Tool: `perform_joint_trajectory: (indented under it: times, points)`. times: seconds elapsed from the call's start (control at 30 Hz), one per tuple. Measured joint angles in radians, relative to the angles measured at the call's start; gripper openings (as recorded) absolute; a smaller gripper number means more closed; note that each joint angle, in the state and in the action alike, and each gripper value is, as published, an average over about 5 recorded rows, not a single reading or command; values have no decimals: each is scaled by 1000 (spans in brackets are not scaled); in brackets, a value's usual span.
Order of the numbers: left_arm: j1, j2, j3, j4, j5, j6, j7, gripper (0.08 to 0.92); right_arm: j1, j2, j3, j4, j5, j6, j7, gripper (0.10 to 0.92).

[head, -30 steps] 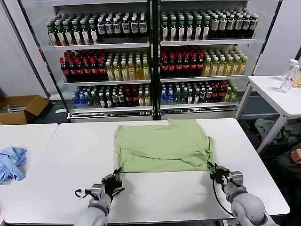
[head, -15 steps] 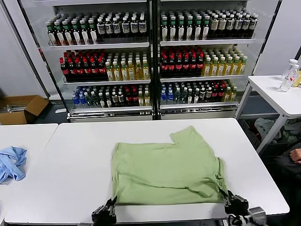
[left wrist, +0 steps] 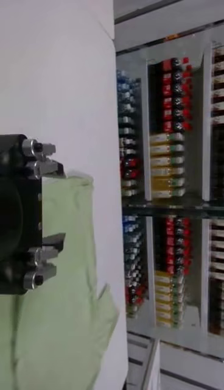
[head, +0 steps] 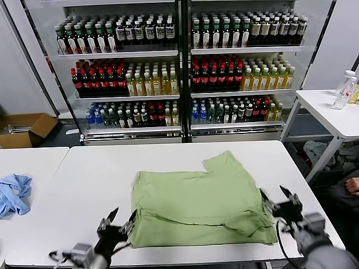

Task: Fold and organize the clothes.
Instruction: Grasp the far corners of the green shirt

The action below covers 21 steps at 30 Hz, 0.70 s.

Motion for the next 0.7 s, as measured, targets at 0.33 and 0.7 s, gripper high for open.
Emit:
perform_joint_trajectory:
  times: [0.33,0.7]
  points:
    - [-356,-23,142,355,-3,6,-21,822,424,100,-257,-418,3,9,-1,823]
    - [-546,-47,215,580,-11,-4,-33,731,590,193,-398,-721,12,7,-30,724]
